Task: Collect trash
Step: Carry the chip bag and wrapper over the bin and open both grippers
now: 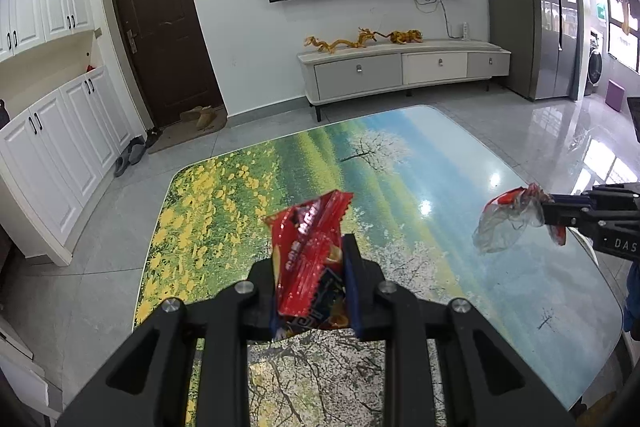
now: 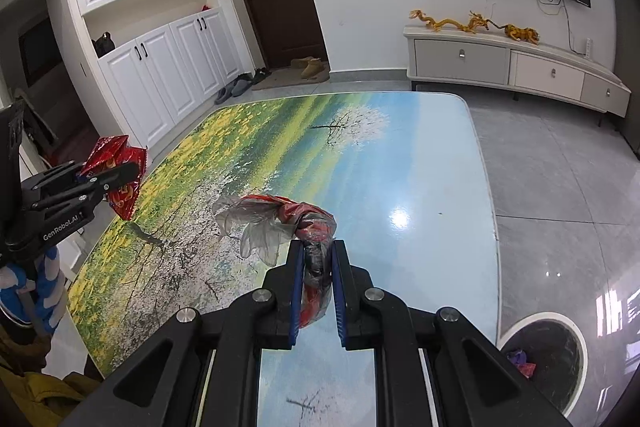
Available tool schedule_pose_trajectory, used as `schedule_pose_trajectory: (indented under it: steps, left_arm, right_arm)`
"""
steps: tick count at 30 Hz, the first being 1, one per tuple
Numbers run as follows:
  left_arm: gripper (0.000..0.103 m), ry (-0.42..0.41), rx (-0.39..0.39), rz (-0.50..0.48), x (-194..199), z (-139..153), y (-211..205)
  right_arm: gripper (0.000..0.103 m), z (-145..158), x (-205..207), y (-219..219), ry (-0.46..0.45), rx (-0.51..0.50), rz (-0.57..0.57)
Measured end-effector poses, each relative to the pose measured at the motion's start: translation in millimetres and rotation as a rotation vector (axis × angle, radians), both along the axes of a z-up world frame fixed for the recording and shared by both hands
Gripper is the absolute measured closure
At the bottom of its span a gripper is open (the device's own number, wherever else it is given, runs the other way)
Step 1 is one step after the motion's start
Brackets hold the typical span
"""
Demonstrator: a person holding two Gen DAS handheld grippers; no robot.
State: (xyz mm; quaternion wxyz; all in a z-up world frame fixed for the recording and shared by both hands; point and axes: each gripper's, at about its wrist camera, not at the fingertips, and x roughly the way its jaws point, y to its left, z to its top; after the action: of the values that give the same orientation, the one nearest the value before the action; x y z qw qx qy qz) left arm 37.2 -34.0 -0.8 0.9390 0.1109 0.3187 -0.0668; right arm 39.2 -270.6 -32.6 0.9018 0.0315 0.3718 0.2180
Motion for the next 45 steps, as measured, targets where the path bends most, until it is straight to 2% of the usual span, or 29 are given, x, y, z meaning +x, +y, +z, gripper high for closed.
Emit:
schedule_pose_trajectory:
  steps: [28,37,45]
  left_arm:
    - [0.079,-0.036,0.029,-0.006,-22.0,15.8,-13.6]
    - [0.079,-0.057,0.074,-0.04,-31.1,25.7,-38.8]
    - [0.079,-0.059,0.12,-0.115,-37.6,33.1,-91.5]
  right_arm:
    - [0.09,8.8,-29.2,-30.6,-0.04,0.033,-0.059]
    - [0.09,10.5,-46.0,-67.0,-0.066,0.08,-0.122]
    - [0.09,5.8,-70.7,-126.9,-0.089,0.105,-0.244]
